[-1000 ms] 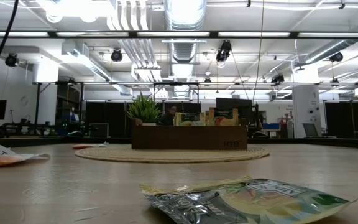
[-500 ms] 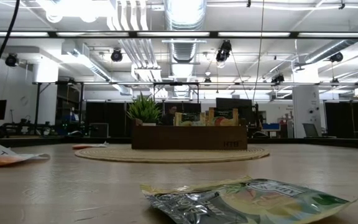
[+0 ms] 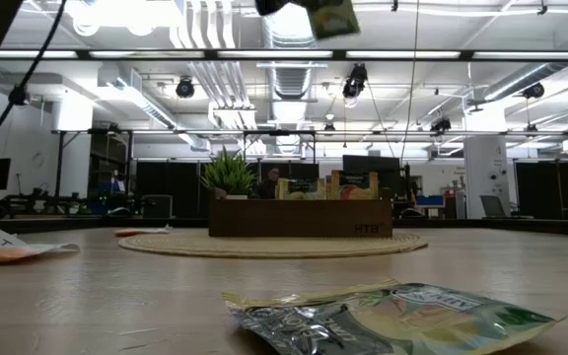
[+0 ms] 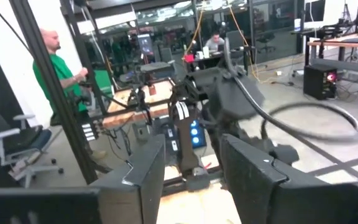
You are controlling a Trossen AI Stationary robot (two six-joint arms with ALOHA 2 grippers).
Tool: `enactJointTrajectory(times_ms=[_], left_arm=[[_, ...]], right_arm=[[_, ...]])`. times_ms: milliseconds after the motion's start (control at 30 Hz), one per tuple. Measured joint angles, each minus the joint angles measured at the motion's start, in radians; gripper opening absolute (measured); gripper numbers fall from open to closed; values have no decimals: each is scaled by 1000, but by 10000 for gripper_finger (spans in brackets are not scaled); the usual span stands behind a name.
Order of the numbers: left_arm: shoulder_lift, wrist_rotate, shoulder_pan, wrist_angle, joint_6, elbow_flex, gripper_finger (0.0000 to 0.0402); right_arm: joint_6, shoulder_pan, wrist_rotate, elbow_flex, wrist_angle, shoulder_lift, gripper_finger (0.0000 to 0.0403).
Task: Pick & Place Tea
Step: Put the yellow tea bag into the middle section of the wooden organizer
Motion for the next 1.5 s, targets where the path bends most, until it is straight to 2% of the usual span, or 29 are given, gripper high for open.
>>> enactJointTrajectory(times_ms=[167,433,833,1067,1500], left_arm=[[31,-1,14,11,19,-55,0],[-19,16,43,188,47,-342,0],[-29,58,100,310,124,-600,0],[-29,96,133,396,133,-670,0],[-29,161,170,458,149,-740,0]], right_arm=[[5,0,-1,-3,-39,11,142],[18,0,0,-3,-54,17,130],[42,0,0,-3,-72,17,128],[44,0,1,-3,-72,17,125],[40,-1,2,-3,-72,17,116]])
